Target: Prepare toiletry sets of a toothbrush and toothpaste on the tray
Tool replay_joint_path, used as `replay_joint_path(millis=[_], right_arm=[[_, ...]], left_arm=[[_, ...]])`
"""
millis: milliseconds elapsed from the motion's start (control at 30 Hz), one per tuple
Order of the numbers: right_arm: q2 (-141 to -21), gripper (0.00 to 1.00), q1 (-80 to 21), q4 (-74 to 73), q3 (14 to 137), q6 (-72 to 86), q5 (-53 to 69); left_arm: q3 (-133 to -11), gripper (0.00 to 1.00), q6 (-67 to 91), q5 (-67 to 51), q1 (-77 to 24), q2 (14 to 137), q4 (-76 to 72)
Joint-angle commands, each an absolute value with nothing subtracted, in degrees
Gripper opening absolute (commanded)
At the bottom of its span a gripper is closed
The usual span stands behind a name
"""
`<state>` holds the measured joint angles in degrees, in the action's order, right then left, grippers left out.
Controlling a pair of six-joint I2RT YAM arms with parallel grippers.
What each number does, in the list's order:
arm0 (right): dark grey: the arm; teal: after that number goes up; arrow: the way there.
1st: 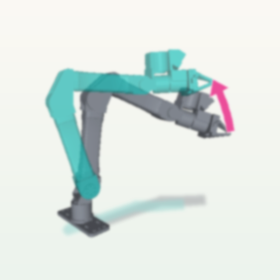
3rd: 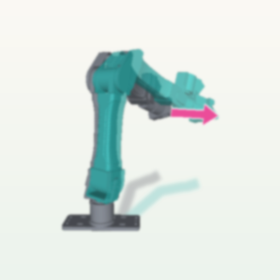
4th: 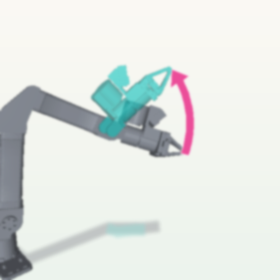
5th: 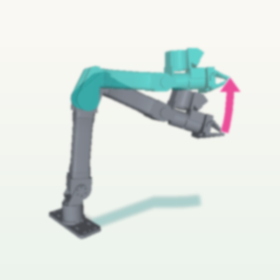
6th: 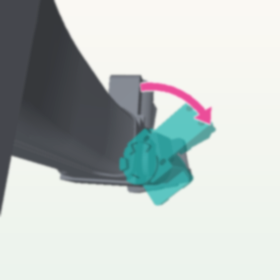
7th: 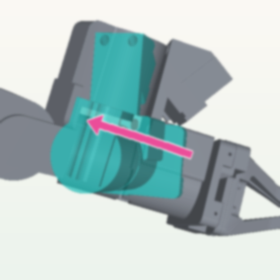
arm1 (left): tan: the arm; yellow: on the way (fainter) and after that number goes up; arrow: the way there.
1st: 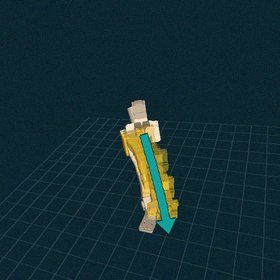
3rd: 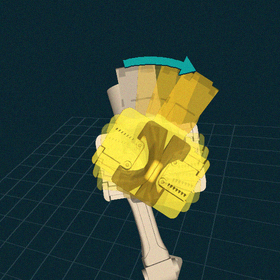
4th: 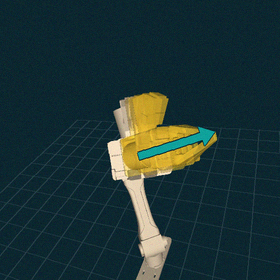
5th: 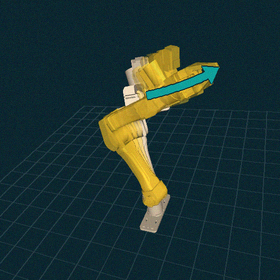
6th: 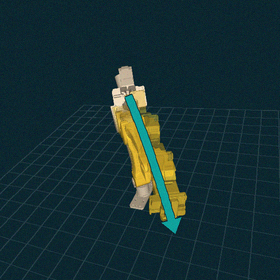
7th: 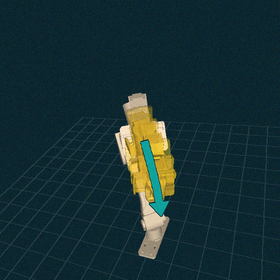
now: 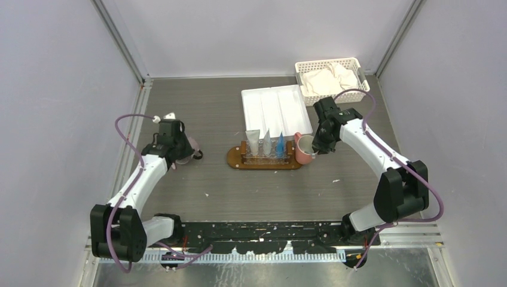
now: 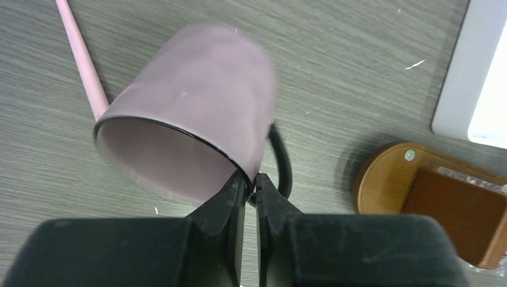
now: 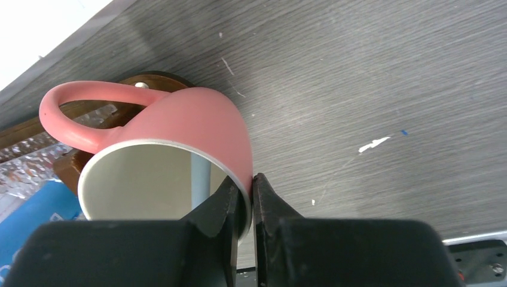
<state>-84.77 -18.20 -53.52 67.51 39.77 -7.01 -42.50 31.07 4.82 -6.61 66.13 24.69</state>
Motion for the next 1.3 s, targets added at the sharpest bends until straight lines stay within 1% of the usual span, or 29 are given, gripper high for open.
replay_joint_path(millis=[0,100,233,367,467,700,1000,1267], right_arm=[[-79.4,0.01,-18.1,-57.2,72.5,38.1,-11.7],[-77.4,0.01,-18.1,-60.7,74.5,37.1,-14.7],[-75.7,0.01,-18.1,-63.3,74.4,36.6,-17.6],[-74.5,0.01,-18.0,-63.1,72.0,36.6,-19.1],[-74.6,0.01,-17.6,-62.0,70.1,36.7,-19.0],[-77.1,0.01,-15.7,-58.3,66.3,36.7,-16.2],[-80.4,0.01,-13.7,-53.5,64.9,36.1,-12.8],[-84.4,0.01,-12.7,-49.2,63.4,36.0,-11.9]], left_arm=[[-49.3,0.09,28.3,3.4,-6.2,66.4,29.7],[-53.0,0.07,27.1,2.9,-6.2,67.0,33.6],[-56.5,0.07,26.9,-1.8,-6.2,69.5,35.8],[-57.1,0.06,26.3,-6.2,-6.3,72.6,36.0],[-56.9,0.06,26.4,-7.4,-7.2,74.2,35.2],[-58.2,0.06,27.1,-7.0,-11.6,77.0,34.4],[-58.4,0.06,28.9,-3.9,-17.5,78.0,34.0],[-60.6,0.05,28.8,-2.1,-19.3,80.5,33.2]])
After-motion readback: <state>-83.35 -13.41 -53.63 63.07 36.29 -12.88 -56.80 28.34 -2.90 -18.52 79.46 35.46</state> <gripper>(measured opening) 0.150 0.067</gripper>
